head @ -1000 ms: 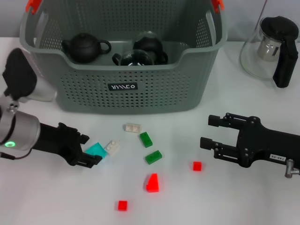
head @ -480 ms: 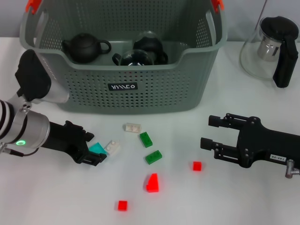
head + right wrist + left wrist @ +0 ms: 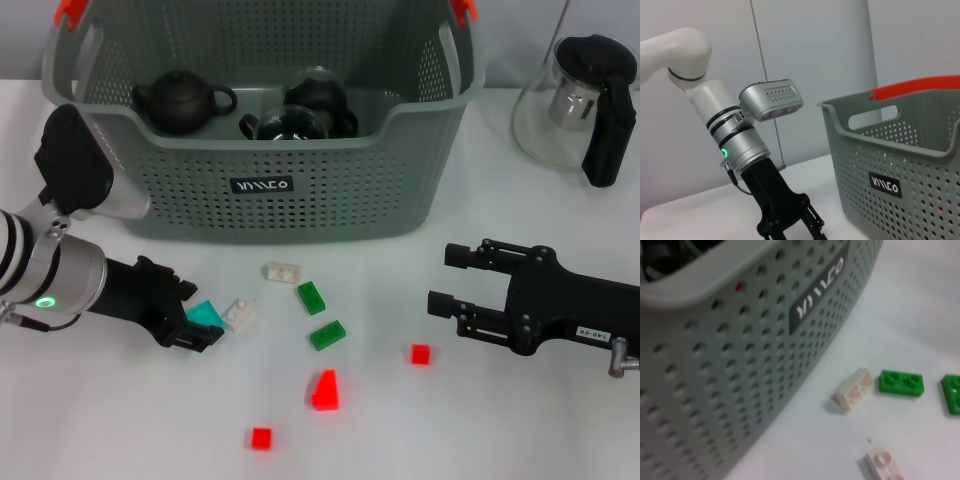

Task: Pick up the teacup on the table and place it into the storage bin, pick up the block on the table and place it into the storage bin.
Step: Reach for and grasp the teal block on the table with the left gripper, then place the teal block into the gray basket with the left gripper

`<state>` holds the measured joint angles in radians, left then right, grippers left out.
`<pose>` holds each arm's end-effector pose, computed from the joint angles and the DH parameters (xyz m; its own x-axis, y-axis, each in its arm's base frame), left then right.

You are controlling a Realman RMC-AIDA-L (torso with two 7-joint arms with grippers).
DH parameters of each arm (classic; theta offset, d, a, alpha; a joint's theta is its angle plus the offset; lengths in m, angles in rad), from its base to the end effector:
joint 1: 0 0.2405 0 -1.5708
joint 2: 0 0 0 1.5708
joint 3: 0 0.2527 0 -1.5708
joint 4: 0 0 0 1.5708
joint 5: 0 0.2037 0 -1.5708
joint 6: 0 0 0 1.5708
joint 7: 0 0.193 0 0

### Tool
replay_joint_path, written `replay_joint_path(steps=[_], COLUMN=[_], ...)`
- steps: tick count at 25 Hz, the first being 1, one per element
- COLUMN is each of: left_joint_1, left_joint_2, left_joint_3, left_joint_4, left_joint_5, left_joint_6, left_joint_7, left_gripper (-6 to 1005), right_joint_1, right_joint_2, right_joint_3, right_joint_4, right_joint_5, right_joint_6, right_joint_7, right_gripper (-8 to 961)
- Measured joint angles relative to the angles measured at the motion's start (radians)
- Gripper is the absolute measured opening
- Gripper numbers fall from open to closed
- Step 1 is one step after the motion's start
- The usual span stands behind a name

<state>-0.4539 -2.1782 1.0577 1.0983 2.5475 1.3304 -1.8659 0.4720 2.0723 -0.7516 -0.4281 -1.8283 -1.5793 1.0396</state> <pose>-0.2832 0.3424 -0.0615 0.8620 0.4968 -0.1013 0.4298 -0.8220 -0.3737 0.2404 0.3058 -0.0658 0.7638 -0.2079 -0.6111 -0.3713 -0.9159 -0.1525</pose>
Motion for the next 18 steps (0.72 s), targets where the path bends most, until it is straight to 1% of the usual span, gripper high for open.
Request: replay_joint_path(steps=[10,16,18], left_joint_1=[-0.002,-0.002,0.0], left_joint_2=[0.0,0.0,0.0], left_joint_3=[0.003,-0.002,-0.015], left_joint_4=[0.001,0.002,0.021], left_joint_5=[0.01,0.014,0.003], left_joint_6=[0.003,0.007,0.012], left_joint_7=[-0.014,-0.015,-0.017], left_gripper=[723,500,451], right_joint_1=[0.002,-0.001,-0.002], right_joint_2=[0.0,0.0,0.0], right_joint_3=[0.0,0.0,0.0], right_joint_4=[0.0,0.001,0.001], right_joint_5=[-0.002,-0.002,-0.002], right_joint_6=[0.001,0.001,0.001], right_joint_7=[0.003,0.003,0.003], right_gripper=[684,684,684])
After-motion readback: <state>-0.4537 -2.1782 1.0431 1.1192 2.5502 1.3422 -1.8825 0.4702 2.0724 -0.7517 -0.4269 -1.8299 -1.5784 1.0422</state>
